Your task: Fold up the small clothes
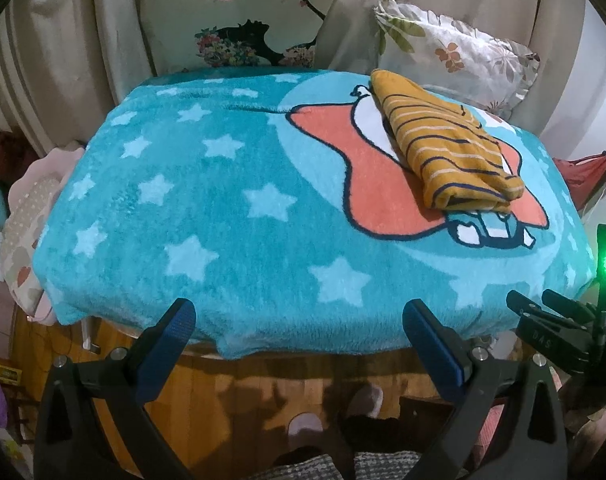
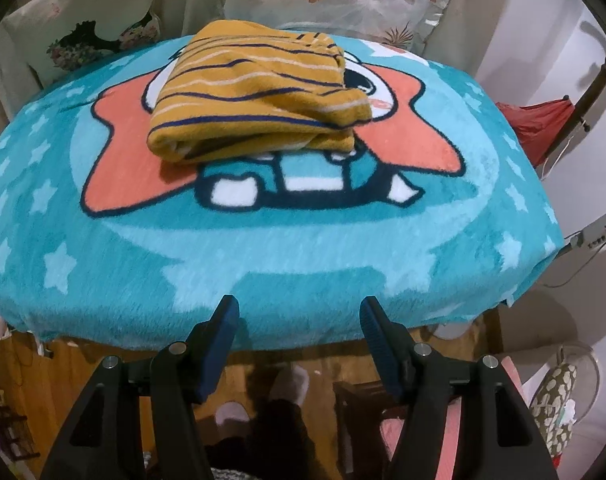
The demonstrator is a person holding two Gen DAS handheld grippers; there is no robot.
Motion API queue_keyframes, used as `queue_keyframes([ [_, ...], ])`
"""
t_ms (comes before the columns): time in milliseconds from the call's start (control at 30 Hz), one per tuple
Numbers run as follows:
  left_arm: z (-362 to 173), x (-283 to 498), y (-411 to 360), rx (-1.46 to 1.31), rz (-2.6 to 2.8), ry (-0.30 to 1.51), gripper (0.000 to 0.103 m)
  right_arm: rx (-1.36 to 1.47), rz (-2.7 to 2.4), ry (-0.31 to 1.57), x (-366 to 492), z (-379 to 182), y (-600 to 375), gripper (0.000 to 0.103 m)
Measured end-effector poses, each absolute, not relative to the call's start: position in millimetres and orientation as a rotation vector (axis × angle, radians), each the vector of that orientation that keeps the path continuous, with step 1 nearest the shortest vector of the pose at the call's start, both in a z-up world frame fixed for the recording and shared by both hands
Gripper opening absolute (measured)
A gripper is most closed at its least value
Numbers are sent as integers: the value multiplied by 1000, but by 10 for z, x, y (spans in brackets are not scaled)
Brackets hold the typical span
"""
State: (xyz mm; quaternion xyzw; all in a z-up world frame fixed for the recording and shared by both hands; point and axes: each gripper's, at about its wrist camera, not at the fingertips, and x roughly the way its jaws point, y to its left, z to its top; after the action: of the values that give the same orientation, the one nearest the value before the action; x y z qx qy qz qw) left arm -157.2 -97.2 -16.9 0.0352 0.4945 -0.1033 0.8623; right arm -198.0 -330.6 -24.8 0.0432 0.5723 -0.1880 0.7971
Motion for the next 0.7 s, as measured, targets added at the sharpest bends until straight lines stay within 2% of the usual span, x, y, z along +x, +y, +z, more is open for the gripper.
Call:
queue_keyframes([
  [300,-189,-1566,-1202,90,-198,1055,103,77,-392,1226,-2042,-216,-3396,70],
  [700,-208,-1757,-1912,105,-193,1086,103,114,-400,1233,-2308,-160,-4054,70],
])
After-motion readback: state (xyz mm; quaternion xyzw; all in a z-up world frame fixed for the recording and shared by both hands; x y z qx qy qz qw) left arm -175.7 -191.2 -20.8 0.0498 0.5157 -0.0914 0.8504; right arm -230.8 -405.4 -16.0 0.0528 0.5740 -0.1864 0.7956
